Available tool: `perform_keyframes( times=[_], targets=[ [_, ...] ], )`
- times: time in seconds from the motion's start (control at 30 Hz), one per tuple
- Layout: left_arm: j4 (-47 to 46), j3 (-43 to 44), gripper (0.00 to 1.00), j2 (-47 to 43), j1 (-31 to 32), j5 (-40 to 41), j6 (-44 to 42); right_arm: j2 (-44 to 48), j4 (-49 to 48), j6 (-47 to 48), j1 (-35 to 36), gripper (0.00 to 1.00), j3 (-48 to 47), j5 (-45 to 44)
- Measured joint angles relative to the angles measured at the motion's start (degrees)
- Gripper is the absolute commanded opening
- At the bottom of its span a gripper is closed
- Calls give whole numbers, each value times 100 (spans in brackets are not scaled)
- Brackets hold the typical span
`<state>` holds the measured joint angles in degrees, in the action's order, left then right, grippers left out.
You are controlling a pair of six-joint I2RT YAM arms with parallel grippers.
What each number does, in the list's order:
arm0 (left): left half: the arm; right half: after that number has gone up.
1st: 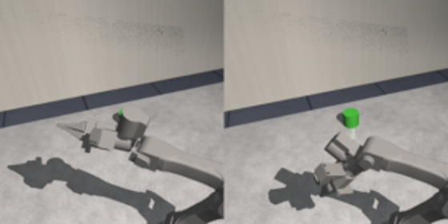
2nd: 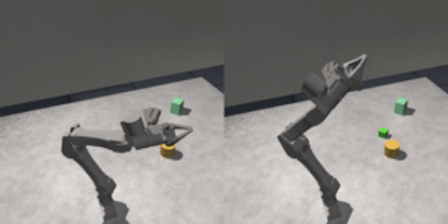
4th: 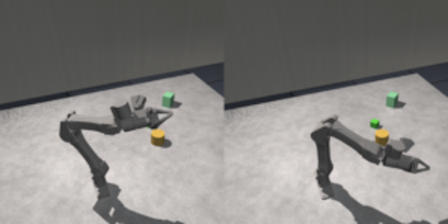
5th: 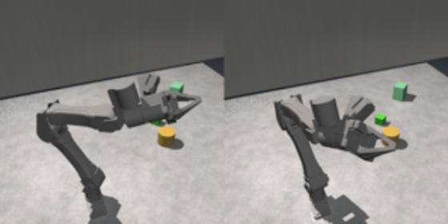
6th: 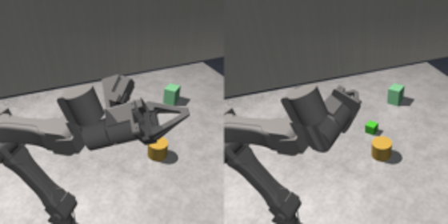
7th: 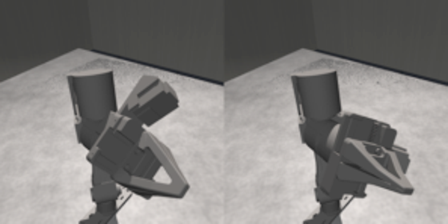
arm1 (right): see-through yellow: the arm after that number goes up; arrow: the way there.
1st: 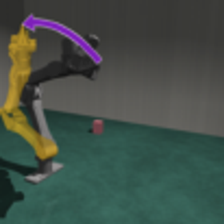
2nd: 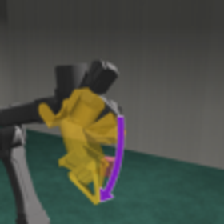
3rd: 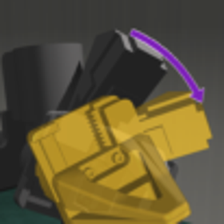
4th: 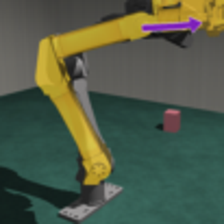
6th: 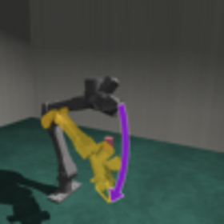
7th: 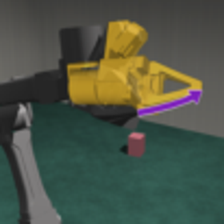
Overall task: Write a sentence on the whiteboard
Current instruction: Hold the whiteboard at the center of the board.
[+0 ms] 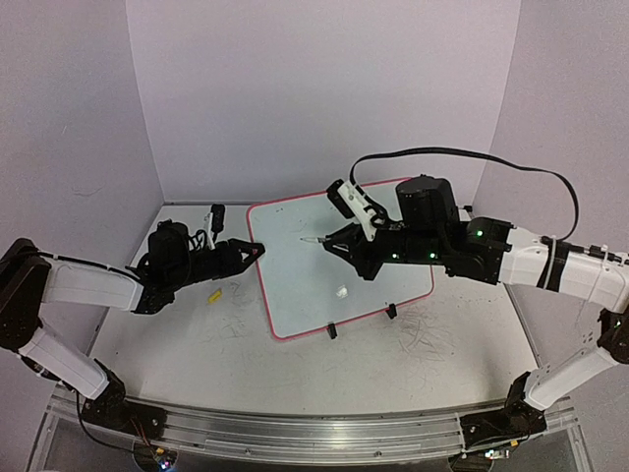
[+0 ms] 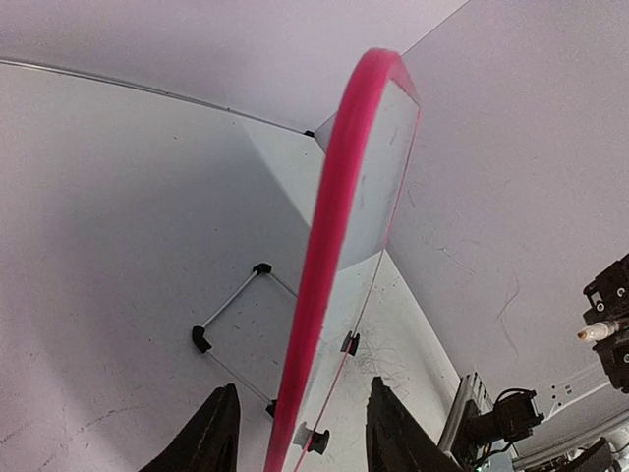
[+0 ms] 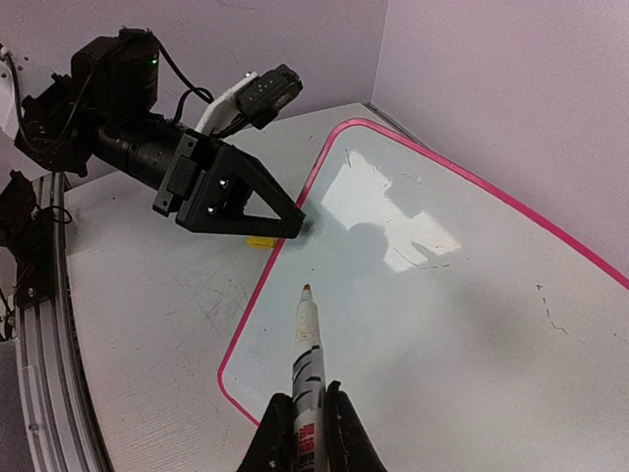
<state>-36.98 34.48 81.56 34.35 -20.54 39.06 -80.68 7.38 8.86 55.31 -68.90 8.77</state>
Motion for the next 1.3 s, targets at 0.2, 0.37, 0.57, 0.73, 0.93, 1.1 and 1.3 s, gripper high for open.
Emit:
perform_keyframes(
  times=[0.2, 0.37, 0.57, 0.73, 0.93, 1.1, 1.3],
  targets=[
    [-246, 0, 30, 31, -145, -387, -5, -131, 1, 0, 0, 0, -51, 93],
    [-359, 0, 23, 192, -278, -684, -55, -177, -1, 5, 11, 0, -85, 185],
    [-413, 0, 14, 327, -339, -958, -229, -197, 14, 14, 63, 0, -99, 275],
    [-421, 0, 9, 385, -359, -1071, -401, -320, 87, 35, 90, 0, -267, 280],
    [-488, -6, 6, 387, -368, -1151, -693, -539, 126, 21, 138, 0, -448, 148],
    [-557, -11, 2, 387, -368, -1250, -821, -675, 139, -69, 182, 0, -481, -24],
    [-561, -11, 0, 387, -368, -1259, -889, -702, 152, -191, 197, 0, -483, -304]
  ],
)
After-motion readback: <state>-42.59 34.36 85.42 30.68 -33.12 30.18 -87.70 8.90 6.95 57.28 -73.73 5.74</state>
